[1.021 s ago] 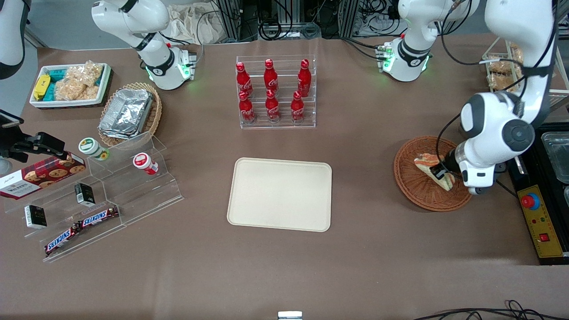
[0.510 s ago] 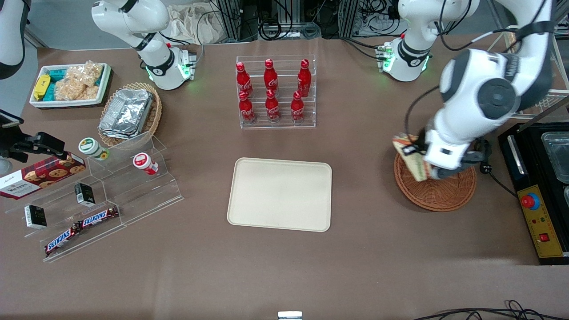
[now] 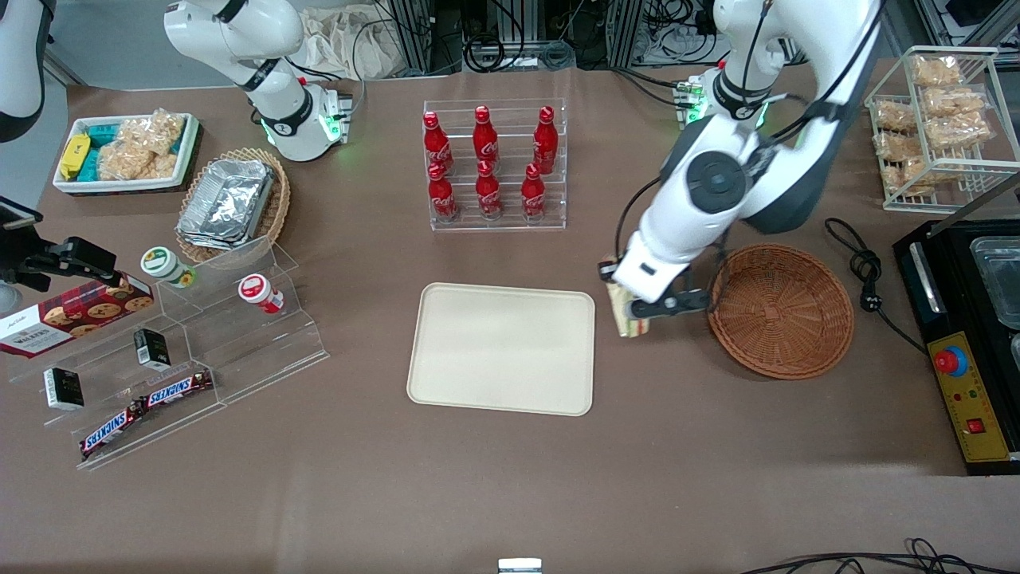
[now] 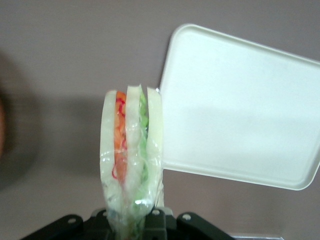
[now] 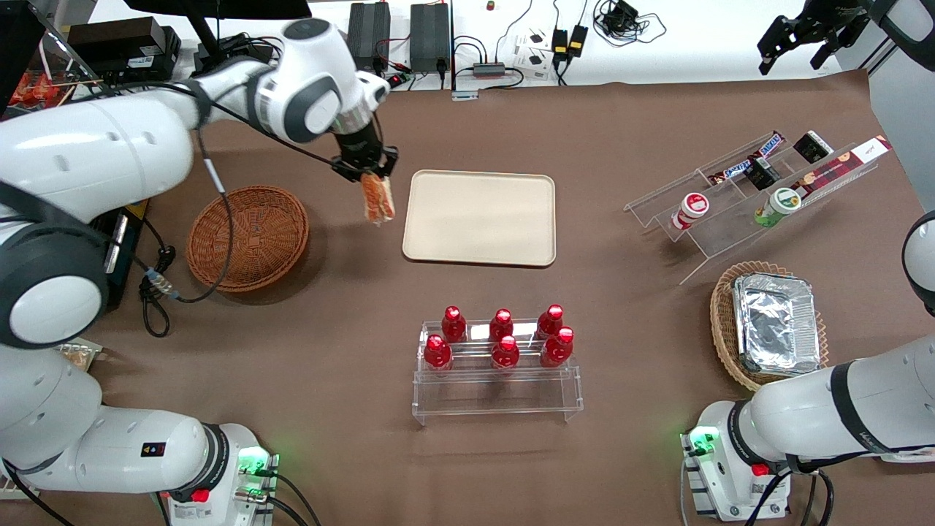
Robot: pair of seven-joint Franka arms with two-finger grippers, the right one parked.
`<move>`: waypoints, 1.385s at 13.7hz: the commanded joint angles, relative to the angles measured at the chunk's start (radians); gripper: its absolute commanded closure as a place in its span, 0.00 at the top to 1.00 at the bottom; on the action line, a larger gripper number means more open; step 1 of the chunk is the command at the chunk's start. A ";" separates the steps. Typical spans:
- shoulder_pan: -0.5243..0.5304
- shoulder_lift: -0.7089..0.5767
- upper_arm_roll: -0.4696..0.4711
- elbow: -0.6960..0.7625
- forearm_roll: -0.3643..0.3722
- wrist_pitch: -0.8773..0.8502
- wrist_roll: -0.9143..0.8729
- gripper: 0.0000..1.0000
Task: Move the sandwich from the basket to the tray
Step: 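Lift the sandwich and carry it over the cream tray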
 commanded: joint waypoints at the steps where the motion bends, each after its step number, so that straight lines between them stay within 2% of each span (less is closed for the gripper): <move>1: -0.045 0.111 -0.002 0.047 0.089 0.098 -0.007 0.00; 4: -0.072 0.212 -0.002 0.066 0.213 0.194 -0.016 0.00; 6: -0.074 0.265 -0.001 0.092 0.238 0.228 -0.016 0.00; 10: -0.085 0.335 -0.001 0.103 0.362 0.284 -0.018 0.20; 11: -0.085 0.341 -0.001 0.101 0.367 0.296 -0.024 0.26; 12: -0.085 0.341 -0.001 0.101 0.367 0.296 -0.031 0.39; 13: -0.085 0.341 -0.001 0.101 0.365 0.296 -0.045 0.56; 14: -0.085 0.340 -0.001 0.100 0.367 0.296 -0.067 0.62; 15: -0.085 0.340 -0.001 0.100 0.365 0.296 -0.090 0.78; 16: -0.085 0.332 -0.001 0.098 0.365 0.296 -0.116 1.00; 19: -0.071 0.247 0.004 0.098 0.358 0.275 -0.157 1.00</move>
